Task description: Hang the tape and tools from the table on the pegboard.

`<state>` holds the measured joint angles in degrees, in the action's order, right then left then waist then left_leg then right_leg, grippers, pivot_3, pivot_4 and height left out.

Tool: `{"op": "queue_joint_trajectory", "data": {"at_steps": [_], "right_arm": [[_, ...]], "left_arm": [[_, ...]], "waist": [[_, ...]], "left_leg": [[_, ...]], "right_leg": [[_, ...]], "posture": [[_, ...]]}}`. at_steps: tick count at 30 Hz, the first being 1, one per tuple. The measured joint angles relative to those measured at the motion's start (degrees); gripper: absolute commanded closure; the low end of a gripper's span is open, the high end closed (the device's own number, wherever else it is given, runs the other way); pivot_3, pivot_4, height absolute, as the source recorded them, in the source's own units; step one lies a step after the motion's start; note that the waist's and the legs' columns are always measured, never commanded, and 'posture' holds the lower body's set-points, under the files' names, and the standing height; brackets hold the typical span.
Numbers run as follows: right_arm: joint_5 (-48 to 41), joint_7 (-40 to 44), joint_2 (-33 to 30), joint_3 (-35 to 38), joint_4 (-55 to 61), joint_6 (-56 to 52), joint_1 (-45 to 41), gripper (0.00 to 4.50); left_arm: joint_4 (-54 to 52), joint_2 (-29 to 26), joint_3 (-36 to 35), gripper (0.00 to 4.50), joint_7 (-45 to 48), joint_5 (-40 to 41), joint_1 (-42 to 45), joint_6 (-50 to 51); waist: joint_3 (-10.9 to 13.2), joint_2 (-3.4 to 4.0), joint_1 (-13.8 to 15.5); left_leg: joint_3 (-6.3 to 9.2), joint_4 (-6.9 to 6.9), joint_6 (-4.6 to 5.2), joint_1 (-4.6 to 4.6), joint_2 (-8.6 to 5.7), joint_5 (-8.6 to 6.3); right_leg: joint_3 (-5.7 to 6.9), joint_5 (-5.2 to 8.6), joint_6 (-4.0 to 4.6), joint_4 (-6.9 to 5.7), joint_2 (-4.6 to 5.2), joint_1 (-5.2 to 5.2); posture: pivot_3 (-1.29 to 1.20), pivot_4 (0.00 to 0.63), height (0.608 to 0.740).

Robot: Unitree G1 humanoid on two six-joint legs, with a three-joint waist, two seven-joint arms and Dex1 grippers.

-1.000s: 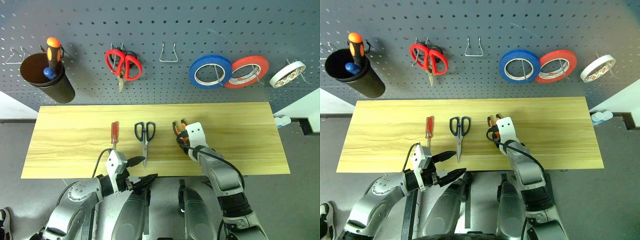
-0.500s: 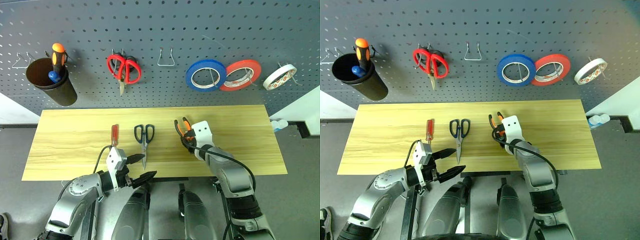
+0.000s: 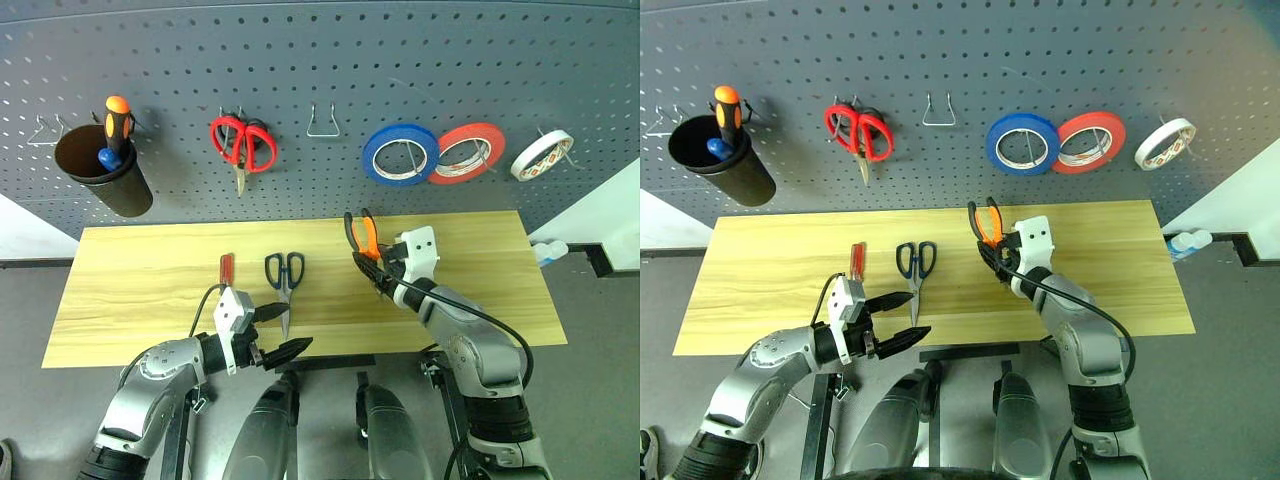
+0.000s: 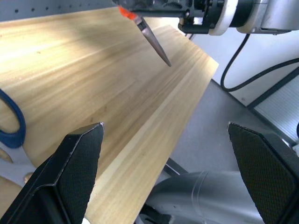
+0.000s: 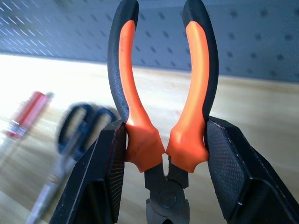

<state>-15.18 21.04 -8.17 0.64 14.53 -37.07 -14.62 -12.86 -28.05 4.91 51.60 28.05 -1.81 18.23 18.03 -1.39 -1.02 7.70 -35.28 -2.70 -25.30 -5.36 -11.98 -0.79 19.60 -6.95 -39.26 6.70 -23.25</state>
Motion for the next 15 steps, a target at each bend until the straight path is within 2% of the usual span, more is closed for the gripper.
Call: {"op": "queue_joint_trajectory", "data": {"at_steps": [15], "right_arm": [[-6.81, 1.05, 0.33, 1.6, 4.87, 5.07, -2.43, 2.36]], "left_arm": [[3.5, -0.5, -0.1, 0.08, 2.08, -0.49, 2.48, -0.12]], "waist": [[-1.18, 0.03, -0.22]], "left_leg": [[0.02, -0.06, -0.02, 0.06, 0.0, 0.15]], "right_leg": [[-0.01, -0.06, 0.09, -0.19, -0.01, 0.01]], "posture": [[0.02, 0.232, 0.738]]}}
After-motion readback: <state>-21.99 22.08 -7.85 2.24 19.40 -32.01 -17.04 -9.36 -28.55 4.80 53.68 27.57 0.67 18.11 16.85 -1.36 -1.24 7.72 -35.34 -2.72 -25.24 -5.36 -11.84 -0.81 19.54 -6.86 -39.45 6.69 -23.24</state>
